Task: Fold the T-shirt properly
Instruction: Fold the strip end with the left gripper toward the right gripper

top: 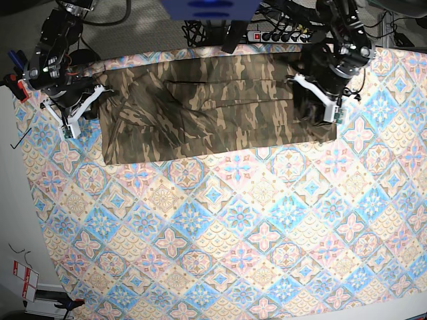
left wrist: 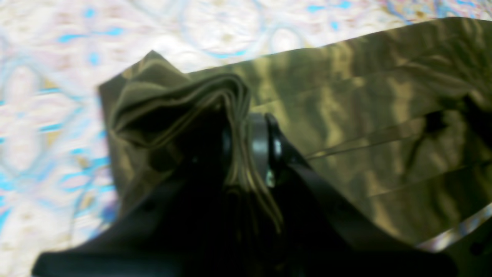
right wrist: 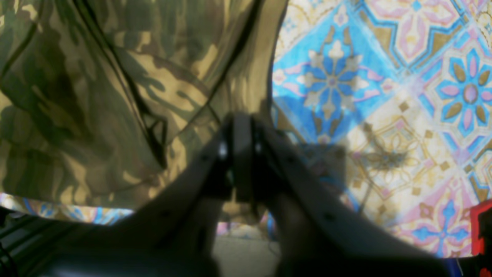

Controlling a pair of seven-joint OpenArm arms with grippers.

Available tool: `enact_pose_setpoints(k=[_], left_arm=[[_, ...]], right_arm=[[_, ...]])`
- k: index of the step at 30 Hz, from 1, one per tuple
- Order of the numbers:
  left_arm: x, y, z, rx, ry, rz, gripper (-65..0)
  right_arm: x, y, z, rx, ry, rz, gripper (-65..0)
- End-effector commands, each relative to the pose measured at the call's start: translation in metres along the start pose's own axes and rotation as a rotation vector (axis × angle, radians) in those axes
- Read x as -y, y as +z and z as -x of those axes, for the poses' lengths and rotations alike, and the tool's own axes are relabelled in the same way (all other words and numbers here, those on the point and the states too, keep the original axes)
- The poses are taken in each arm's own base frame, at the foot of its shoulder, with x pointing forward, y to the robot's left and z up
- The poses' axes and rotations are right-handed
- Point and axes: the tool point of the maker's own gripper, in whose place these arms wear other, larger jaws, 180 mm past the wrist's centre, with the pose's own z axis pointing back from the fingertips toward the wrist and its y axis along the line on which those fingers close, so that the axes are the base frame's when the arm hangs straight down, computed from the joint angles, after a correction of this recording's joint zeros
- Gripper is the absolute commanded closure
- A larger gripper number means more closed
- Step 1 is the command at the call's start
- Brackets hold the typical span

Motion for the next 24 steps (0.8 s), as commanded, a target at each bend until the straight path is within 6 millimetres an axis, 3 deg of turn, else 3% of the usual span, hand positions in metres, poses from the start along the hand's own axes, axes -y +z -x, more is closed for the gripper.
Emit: enact_pose_setpoints(k=[1, 13, 24], left_arm=[[0.009, -0.003, -0.019, 0.064, -0.011, 0.032, 0.0], [0.073, -0.042, -0.030, 0.064, 0.036, 0.162, 0.0], [0.078, -0.058, -0.035, 0.066, 0.066, 0.160, 0.0]], right_arm=[[0.003, 0.003, -0.011, 0.037, 0.012, 0.003, 0.0], [0.003, 0.003, -0.011, 0.039, 0.012, 0.004, 0.0], [0.004, 0.003, -0.011, 0.039, 0.011, 0.005, 0.0]])
